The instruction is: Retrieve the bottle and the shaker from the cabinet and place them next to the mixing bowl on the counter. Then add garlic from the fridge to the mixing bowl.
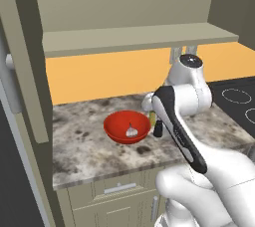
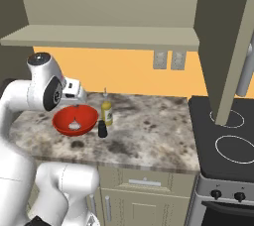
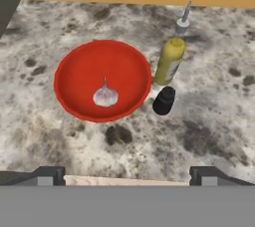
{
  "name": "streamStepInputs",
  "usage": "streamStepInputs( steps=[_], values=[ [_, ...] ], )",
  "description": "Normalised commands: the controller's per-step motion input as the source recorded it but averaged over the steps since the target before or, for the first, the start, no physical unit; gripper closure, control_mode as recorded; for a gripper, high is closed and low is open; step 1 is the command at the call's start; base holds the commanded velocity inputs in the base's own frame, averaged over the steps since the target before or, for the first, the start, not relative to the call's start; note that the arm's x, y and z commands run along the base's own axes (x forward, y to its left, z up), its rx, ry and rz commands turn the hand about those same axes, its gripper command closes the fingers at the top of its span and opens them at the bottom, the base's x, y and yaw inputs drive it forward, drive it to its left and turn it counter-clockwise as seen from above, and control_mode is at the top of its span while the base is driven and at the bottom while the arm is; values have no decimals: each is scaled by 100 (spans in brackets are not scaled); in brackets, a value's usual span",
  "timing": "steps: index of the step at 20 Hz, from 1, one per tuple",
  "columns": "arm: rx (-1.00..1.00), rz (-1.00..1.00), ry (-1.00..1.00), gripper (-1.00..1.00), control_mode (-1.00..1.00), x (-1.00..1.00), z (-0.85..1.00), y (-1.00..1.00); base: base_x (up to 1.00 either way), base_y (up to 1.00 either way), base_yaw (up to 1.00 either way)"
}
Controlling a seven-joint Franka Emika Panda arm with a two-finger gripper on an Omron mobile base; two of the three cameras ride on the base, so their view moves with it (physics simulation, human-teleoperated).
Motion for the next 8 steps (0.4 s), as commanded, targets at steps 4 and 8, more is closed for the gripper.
streamStepInputs(
  steps=[4,8],
  values=[
    [0,0,-9,-100,-100,-78,42,-15,0,0,0],
    [0,0,-13,-100,-100,-92,31,-20,0,0,0]
  ],
)
